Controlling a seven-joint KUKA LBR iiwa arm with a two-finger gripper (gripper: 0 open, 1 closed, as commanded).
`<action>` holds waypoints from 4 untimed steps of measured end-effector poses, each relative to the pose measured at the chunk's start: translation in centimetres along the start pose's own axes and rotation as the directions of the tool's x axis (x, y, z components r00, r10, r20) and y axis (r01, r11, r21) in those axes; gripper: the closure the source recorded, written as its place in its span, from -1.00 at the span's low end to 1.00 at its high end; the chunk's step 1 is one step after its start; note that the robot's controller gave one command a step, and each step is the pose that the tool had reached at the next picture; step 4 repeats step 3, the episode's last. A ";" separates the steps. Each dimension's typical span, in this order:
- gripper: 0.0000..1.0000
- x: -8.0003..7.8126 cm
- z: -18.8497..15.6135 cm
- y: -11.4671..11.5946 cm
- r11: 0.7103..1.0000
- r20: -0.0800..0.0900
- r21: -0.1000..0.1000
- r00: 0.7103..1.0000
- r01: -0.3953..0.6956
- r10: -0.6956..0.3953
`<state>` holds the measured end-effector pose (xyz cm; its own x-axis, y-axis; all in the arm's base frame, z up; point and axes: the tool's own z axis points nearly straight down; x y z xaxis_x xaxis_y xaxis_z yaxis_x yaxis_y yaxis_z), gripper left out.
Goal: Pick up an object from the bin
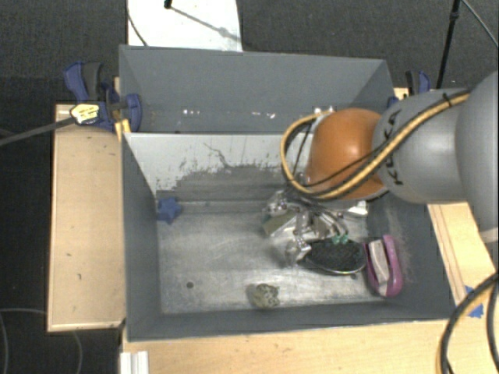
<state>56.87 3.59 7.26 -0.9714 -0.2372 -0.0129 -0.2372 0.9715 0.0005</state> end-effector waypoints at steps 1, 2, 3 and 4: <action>-1.00 -0.2 -0.1 -4.9 0.998 0.001 0.001 0.998 0.056 -0.056; 1.00 -0.5 -0.4 -4.8 0.998 0.008 0.002 0.998 0.055 -0.055; 1.00 0.2 -14.4 -12.5 0.962 -0.005 0.004 0.962 0.274 -0.274; 1.00 0.2 -14.4 -12.5 0.962 -0.005 0.004 0.962 0.274 -0.274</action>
Offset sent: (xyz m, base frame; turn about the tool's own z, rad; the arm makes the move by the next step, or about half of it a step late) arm 0.0103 -0.0466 -0.0026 -0.0596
